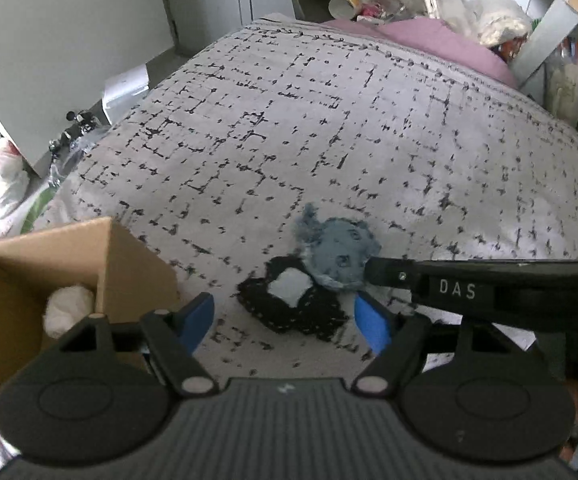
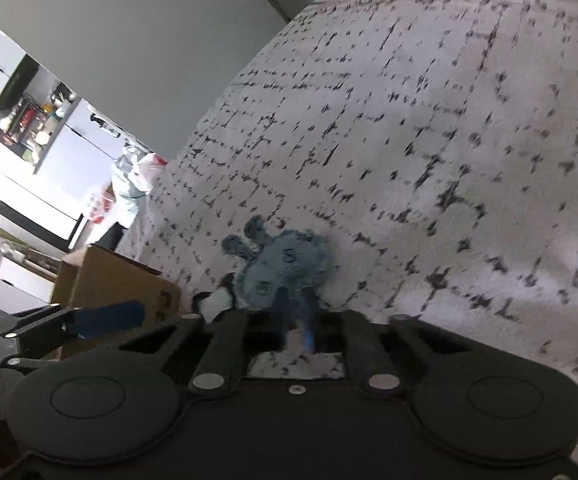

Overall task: Organize soft objects
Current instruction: 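Grasp the blue plush toy with the right tool while the left tool grasps the black fabric item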

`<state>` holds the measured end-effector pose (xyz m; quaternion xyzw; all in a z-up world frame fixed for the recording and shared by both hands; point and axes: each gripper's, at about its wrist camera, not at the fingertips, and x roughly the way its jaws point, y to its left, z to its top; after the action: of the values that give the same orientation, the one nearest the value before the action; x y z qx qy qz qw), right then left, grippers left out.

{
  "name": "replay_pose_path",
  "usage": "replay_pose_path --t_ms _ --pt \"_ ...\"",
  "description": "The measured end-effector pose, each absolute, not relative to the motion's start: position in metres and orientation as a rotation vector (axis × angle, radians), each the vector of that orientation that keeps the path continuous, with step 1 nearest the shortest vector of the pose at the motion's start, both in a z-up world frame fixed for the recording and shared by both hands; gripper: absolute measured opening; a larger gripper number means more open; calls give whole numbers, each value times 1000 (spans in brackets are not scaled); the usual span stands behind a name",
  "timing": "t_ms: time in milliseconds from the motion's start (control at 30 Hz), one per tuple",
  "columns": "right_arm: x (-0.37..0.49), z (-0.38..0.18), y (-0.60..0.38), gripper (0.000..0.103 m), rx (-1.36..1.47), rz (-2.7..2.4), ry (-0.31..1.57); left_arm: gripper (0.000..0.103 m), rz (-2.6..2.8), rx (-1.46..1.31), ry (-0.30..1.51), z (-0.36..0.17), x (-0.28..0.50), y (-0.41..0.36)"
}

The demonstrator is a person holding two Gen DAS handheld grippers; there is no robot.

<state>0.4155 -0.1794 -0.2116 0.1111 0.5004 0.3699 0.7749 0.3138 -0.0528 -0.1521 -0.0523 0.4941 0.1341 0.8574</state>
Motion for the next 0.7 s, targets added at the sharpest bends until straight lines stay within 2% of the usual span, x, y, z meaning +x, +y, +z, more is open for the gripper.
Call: replay_pose_path --t_ms 267,600,667,700 --pt "429 -206 -206 1 310 747 1067 77 408 -218 920 -155 313 -61" --pt "433 -207 -213 1 348 717 1071 77 541 -265 892 -180 311 -63" --pt "435 -212 -210 2 379 735 1102 77 566 -309 887 -185 309 -60" --pt "435 -215 -207 7 392 743 1113 77 569 -338 878 -186 308 -57"
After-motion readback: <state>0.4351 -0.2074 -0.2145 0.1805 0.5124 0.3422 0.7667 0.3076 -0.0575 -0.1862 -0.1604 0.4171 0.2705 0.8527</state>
